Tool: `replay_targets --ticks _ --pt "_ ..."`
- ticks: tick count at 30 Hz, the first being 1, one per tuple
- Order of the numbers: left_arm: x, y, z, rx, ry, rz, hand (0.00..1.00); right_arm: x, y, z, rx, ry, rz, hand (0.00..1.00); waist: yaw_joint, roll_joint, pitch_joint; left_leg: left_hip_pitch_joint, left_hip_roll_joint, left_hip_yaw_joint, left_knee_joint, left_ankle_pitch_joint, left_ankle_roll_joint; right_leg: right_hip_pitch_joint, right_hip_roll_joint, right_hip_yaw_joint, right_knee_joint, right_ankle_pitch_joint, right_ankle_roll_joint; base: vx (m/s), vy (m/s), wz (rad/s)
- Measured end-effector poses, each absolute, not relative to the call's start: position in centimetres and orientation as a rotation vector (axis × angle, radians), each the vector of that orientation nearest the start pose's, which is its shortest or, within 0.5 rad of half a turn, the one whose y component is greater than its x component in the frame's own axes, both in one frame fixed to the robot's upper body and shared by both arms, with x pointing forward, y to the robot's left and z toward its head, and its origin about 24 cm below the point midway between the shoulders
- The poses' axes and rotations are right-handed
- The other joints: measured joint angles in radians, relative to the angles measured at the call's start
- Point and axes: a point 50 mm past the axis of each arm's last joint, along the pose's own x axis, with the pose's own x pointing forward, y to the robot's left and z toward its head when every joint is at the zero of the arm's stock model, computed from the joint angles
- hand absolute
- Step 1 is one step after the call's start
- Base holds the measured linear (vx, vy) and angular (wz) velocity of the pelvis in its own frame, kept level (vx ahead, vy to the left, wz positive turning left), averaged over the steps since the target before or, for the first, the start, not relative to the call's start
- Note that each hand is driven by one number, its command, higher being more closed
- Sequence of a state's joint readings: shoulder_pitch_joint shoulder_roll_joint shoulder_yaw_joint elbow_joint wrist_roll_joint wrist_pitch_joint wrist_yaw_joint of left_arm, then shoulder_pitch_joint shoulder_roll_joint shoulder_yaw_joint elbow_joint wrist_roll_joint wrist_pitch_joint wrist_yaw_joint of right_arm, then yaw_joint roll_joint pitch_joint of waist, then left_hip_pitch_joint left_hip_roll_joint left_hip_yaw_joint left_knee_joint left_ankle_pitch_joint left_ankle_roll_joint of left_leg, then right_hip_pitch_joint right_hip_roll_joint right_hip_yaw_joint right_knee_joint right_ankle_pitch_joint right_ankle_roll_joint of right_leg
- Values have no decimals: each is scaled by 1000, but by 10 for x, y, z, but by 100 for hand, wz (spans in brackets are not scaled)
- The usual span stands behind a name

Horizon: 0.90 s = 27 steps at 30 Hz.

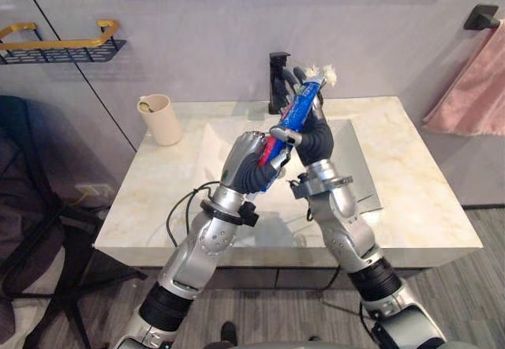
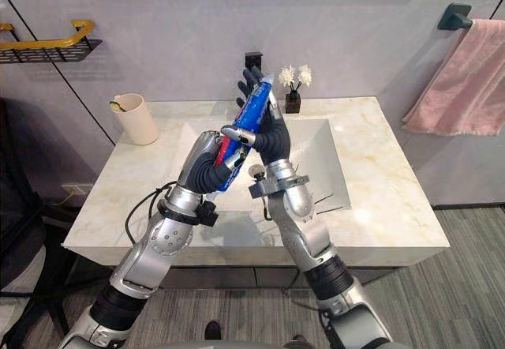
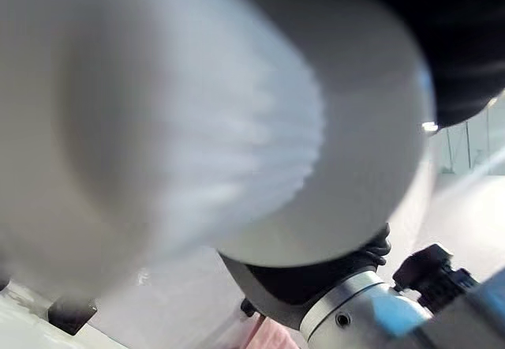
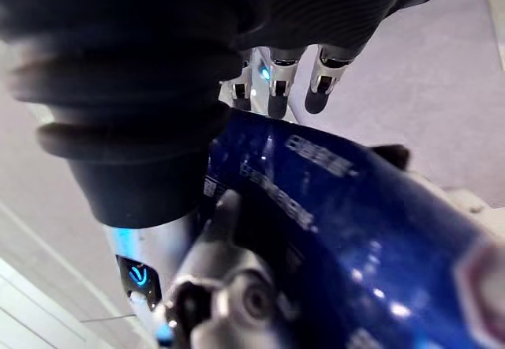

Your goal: Organize washtable

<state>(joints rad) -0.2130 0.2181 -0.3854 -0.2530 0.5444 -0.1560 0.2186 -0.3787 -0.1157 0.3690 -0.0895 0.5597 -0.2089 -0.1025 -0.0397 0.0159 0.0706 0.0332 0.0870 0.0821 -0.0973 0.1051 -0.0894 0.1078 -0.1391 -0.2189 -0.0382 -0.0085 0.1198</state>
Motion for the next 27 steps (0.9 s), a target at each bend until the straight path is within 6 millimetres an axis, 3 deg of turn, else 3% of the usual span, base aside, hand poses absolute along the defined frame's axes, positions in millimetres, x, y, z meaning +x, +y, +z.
replay_targets --ticks 10,11,19,27 --pt "247 78 133 642 -673 -182 100 277 -68 137 507 -373 407 0 1 0 -1 6 2 10 -4 1 1 0 1 10 -3 6 0 -43 -5 -3" --pt "247 78 133 644 -671 -184 100 277 -68 136 517 -367 410 100 1 0 -1 6 2 11 -4 1 1 0 1 12 -3 6 0 -31 -8 -7" --pt "246 68 119 658 -627 -265 100 277 -60 126 731 -263 490 100 2 -1 -3 7 2 31 -4 1 1 -2 2 31 -24 25 1 -27 -4 -7" --pt "245 63 111 675 -603 -313 100 277 -62 121 766 -226 505 100 3 -1 -33 5 2 31 -6 1 1 -2 2 32 -30 28 0 -22 -4 -1"
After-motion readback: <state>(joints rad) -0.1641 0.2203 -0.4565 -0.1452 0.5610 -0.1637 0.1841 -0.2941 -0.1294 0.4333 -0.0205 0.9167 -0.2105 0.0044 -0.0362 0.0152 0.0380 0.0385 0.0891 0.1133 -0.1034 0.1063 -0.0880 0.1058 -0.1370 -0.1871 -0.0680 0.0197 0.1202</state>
